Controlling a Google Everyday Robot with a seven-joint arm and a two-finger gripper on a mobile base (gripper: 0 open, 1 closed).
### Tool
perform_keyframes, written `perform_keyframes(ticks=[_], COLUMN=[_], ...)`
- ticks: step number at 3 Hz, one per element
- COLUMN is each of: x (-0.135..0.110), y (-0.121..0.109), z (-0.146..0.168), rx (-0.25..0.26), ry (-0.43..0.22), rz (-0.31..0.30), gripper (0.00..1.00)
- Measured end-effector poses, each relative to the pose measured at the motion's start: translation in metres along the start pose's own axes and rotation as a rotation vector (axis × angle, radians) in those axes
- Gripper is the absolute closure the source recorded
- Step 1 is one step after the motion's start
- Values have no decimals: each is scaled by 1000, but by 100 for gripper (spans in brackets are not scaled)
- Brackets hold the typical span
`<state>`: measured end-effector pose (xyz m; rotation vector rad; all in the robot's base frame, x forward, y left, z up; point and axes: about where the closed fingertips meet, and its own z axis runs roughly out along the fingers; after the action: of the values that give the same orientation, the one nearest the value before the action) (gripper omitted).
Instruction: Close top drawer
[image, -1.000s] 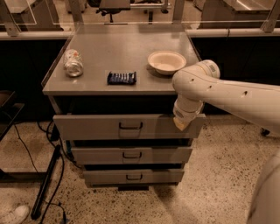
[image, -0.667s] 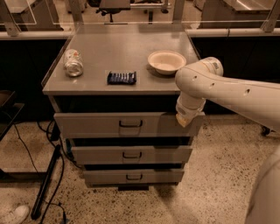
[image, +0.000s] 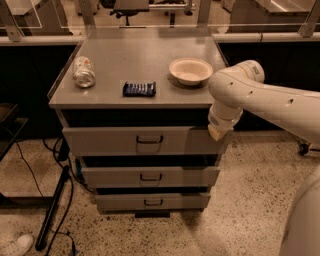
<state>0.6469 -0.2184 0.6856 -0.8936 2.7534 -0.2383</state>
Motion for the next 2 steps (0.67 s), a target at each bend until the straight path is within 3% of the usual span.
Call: perform_keyframes(ticks=[1,2], x=[0,42], y=[0,8], z=[0,-15], rx=[0,-75], ry=[0,37], rz=[0,-34], gripper=[100,100])
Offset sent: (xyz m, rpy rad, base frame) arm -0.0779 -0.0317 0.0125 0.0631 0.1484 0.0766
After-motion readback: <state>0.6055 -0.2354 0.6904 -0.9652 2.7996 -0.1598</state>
